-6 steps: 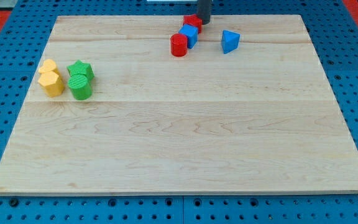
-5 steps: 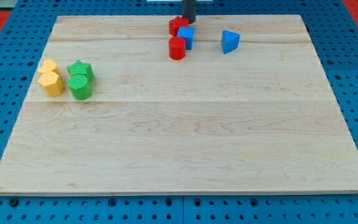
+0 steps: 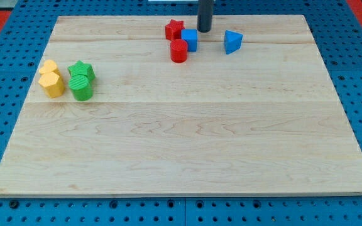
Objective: Move the red star towards the left side of the board
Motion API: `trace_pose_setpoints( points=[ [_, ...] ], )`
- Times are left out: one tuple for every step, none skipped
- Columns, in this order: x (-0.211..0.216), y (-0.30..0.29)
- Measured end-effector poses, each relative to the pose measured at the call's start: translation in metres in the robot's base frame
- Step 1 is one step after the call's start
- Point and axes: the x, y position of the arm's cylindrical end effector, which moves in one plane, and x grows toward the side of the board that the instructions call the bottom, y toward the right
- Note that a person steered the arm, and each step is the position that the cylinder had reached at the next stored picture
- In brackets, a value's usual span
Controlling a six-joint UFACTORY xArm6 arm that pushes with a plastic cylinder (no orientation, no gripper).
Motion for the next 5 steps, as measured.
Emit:
trace_pose_setpoints(
  points=[
    [0.003,-0.071],
    [0.011,-0.129],
    [0.016,-0.182],
    [0.033,-0.229],
    [0.049,-0.250]
  ],
)
